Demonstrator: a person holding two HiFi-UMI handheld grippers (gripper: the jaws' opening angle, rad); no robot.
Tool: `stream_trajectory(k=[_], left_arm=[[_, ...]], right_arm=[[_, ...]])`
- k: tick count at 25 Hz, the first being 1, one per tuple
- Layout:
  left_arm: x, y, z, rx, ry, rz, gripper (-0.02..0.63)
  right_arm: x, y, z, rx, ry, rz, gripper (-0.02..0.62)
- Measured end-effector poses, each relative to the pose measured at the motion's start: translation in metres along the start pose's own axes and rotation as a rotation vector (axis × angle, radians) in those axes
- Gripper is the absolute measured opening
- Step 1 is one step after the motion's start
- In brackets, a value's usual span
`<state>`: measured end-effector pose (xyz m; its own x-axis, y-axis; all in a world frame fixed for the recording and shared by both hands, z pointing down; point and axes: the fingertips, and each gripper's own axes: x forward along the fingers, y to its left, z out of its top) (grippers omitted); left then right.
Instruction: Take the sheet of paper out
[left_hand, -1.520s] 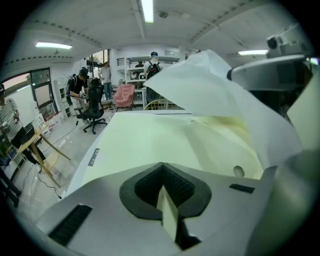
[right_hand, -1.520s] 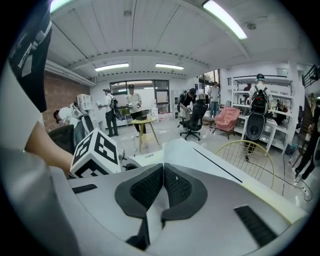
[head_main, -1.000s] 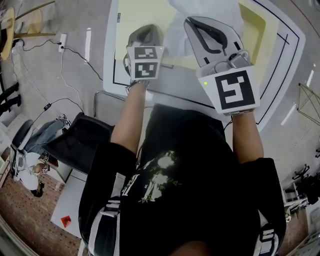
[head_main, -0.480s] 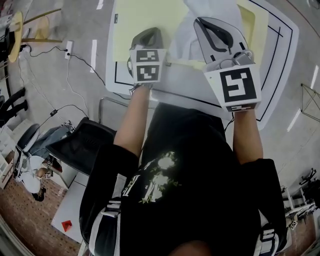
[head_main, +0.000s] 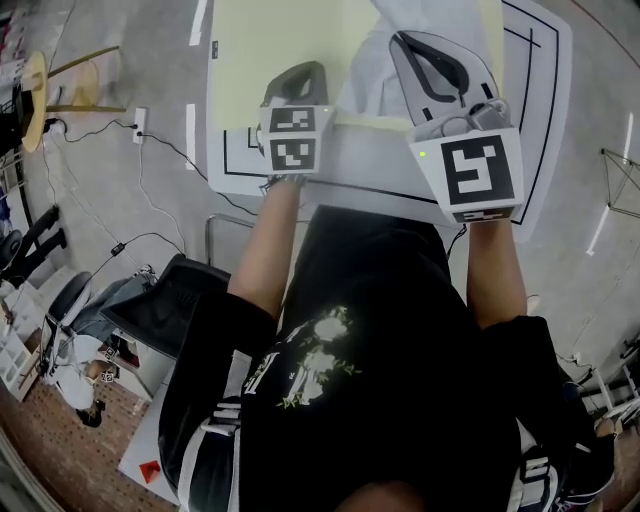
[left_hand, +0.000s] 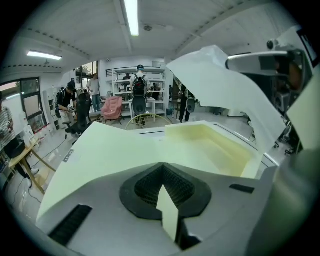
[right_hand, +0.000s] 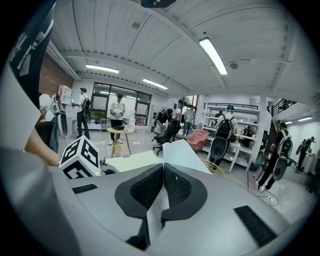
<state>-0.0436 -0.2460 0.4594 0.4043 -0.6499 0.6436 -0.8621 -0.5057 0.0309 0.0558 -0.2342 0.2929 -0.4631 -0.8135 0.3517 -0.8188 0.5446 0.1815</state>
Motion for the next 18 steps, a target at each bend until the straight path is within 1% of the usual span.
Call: stream_trajectory(k=[5,11,18], left_arm=[[0.004,-0.021,0.014,0.034,-0.027,-0.055,-0.011],[0.002,-0.066,0.035,0.076,-0.066,-0.132,-0.011],[0.019,-0.105,0.046,0.123,-0.073,-0.217,-0.011]], right_arm=[[-0.018,-0.016,-0.007,0.003,0.011,-0.067,0.005],[-0.054,-0.041,-0.021,0.019,0.025,-0.148,0.005],[-0.079,-0.067,-0.051,0.068,0.049,-0.245,0.005]])
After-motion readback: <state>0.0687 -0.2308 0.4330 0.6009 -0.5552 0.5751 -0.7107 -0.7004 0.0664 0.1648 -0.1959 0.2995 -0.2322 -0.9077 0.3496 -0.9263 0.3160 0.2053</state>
